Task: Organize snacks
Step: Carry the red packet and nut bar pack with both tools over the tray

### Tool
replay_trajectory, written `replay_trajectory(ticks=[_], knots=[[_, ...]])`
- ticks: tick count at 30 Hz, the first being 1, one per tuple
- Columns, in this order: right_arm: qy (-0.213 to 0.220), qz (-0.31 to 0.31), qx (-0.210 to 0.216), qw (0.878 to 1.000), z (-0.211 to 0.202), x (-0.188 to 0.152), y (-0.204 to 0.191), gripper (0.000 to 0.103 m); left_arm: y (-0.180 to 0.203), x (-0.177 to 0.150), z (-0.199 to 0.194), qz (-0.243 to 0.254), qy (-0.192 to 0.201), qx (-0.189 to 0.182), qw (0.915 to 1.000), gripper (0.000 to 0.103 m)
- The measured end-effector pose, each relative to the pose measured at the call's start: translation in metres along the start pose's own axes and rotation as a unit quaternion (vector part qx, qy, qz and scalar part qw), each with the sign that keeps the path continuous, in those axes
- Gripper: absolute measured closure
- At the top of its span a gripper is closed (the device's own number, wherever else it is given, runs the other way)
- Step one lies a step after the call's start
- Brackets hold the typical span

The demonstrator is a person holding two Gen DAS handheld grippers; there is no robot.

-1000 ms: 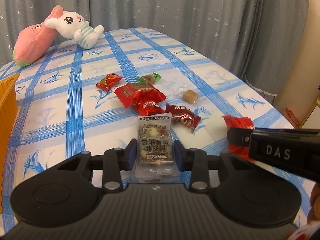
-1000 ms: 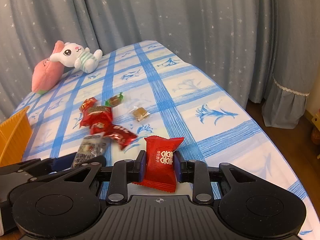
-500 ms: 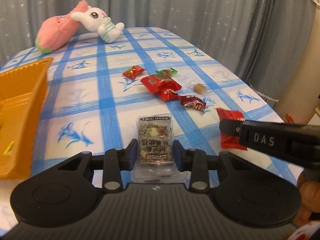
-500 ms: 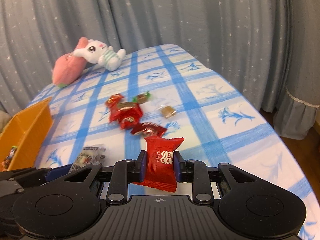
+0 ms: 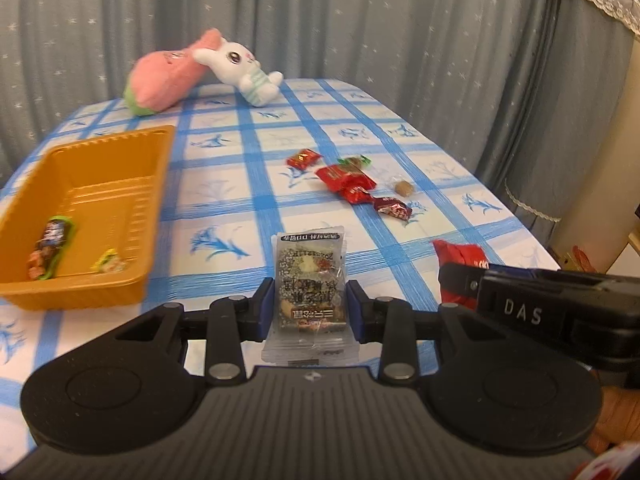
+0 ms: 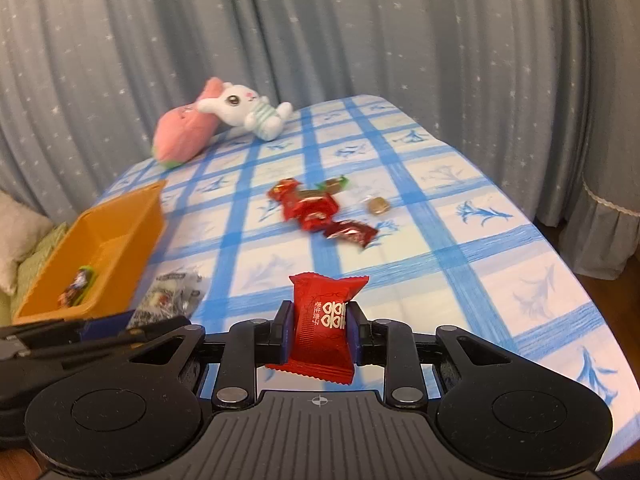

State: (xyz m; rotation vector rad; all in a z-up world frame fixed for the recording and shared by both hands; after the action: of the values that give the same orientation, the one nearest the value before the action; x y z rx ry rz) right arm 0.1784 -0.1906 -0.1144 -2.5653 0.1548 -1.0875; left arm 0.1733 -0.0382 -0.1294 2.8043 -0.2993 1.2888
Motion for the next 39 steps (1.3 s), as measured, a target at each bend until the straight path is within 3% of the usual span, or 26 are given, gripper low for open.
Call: replay_trajectory(ticks=[18, 39], knots=[[0.0, -0.064, 0.063, 0.996, -0.033, -0.014, -0.096, 0.076, -0.083, -0.009, -0.083, -0.06, 0.021, 0.069, 0.9956, 0.07], [-0.019, -0.134, 0.103, 0.985, -0.014, -0.025, -0.175, 0.076, -0.154, -0.005, -0.099, -0.095, 0.024, 0.098, 0.9903, 0.07]])
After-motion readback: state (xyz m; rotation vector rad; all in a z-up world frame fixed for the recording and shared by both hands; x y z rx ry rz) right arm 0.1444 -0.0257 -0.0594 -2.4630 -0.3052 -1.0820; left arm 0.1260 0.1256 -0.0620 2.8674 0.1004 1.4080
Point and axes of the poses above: each gripper's, at about its wrist camera, not at the fingertips, and z roughly the way its jaws point, y to its right, x to its top, the point moved 9 cm from there along z, roughly the way its jaws point, and after that the axes turned 9 degrees about z, right-handed, at the moved point
